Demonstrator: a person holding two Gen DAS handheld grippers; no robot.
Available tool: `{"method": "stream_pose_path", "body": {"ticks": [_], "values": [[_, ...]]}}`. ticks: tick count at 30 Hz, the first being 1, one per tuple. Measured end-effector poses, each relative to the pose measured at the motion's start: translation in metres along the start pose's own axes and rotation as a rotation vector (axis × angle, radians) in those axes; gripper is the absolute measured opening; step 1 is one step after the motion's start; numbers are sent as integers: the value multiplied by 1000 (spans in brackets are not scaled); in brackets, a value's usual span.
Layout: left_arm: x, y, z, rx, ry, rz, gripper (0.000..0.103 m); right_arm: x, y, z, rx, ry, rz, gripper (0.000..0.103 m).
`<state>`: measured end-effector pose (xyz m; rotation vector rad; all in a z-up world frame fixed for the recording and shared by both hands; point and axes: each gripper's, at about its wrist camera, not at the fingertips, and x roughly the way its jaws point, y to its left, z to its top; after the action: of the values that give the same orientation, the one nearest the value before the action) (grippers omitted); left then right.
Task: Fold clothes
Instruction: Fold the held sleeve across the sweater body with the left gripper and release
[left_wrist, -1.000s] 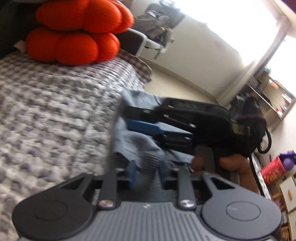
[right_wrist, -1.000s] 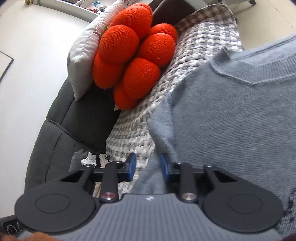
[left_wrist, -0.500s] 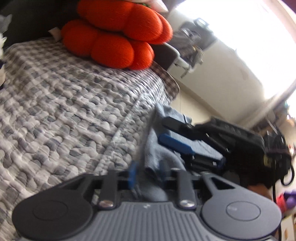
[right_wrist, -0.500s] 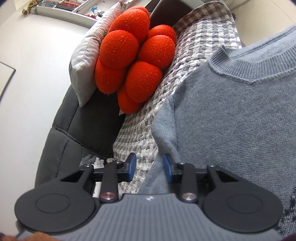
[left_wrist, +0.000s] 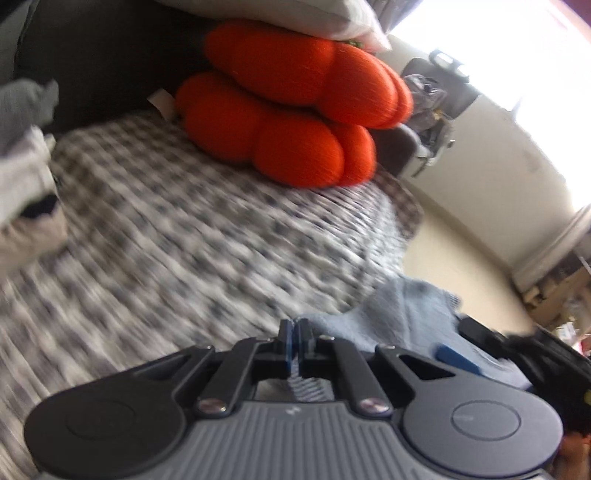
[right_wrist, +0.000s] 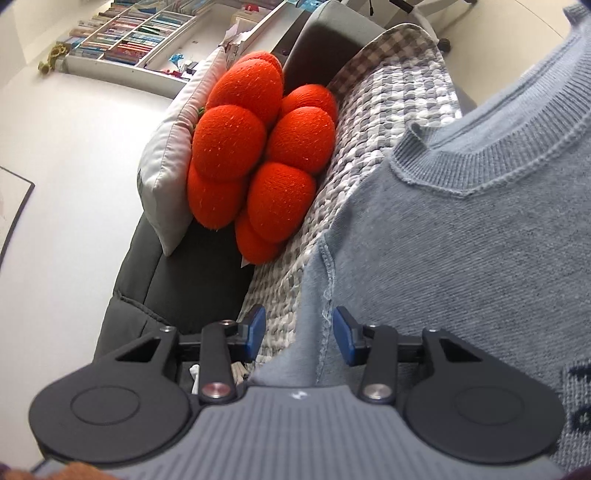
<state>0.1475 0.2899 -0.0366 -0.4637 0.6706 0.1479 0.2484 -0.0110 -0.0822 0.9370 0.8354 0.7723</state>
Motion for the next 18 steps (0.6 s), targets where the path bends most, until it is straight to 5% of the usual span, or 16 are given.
{"method": "stream_pose_path", "body": {"ticks": [7, 13, 18], "values": [[16, 22, 19, 10, -48, 82, 2, 6, 10, -7, -99, 5, -70, 44], [39, 17, 16, 46, -13, 112, 3, 10, 17, -13, -190, 3, -113, 45], [24, 1, 6, 50, -59, 135, 5, 11, 21, -13, -214, -7, -130, 50]]}}
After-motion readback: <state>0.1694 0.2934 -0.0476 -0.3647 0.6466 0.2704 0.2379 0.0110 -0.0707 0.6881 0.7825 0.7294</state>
